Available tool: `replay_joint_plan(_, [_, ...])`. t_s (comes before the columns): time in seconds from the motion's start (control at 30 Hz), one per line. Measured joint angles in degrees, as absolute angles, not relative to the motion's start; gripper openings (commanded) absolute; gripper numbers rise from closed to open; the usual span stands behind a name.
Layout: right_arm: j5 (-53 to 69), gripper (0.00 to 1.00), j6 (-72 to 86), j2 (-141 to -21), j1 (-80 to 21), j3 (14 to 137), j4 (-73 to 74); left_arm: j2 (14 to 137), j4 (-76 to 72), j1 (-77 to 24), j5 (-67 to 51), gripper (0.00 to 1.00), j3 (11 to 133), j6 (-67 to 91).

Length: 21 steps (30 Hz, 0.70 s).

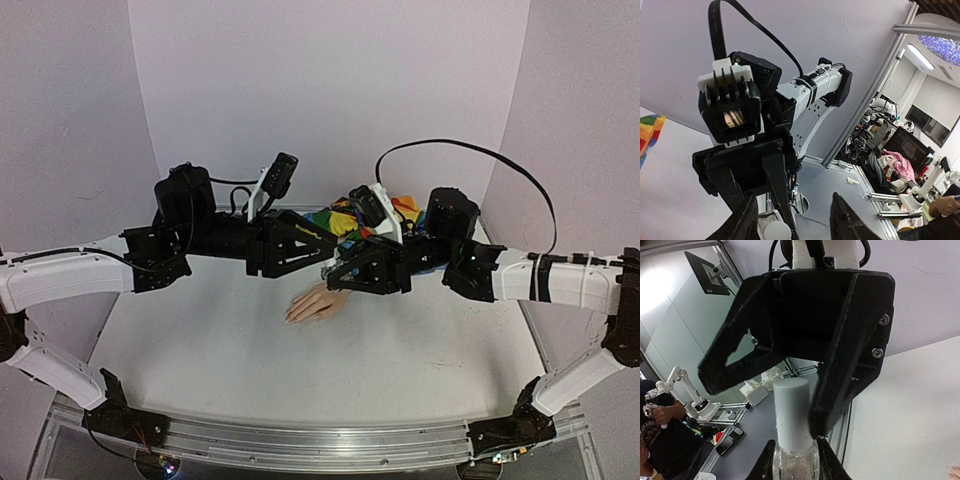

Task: Paint the nails

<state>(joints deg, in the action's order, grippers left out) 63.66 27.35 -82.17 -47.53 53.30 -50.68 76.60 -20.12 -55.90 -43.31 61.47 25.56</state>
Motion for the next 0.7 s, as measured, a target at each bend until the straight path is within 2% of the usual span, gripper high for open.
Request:
replay_joint_plan(0.1, [63.7,0.00,27.4,-82.2,-47.5,53.3,-51.0,77.7,-21.0,-56.0,-43.9,0.38,62.3,25.8])
replay_joint_plan(0.3, [63.5,0.00,27.3,-82.2,-47.5,53.3,-51.0,79.6,-21.0,-56.3,-44.0,0.16,62.6,25.5])
replay_joint_plan(0.37, [62.8,0.00,26.7,-82.1,-47.5,53.3,-50.8,79.7,-20.9,-56.3,-43.1,0.04,62.5,25.2])
replay_joint_plan(0.43, [60.2,0.00,25.3,-81.6,-47.5,53.3,-48.9,79.5,-20.9,-56.3,-40.6,0.00,62.3,24.3])
replay_joint_plan(0.53, [48.0,0.00,20.1,-79.5,-48.7,53.3,-42.2,78.2,-20.2,-56.2,-32.2,0.00,60.2,24.1])
replay_joint_plan(0.63, [20.3,0.00,14.4,-77.6,-55.8,53.3,-35.2,76.4,-19.0,-56.1,-22.2,0.00,57.0,25.6])
replay_joint_plan(0.7, [7.9,0.00,11.7,-77.6,-59.6,53.2,-33.3,76.1,-18.0,-56.5,-18.0,0.00,55.9,27.0])
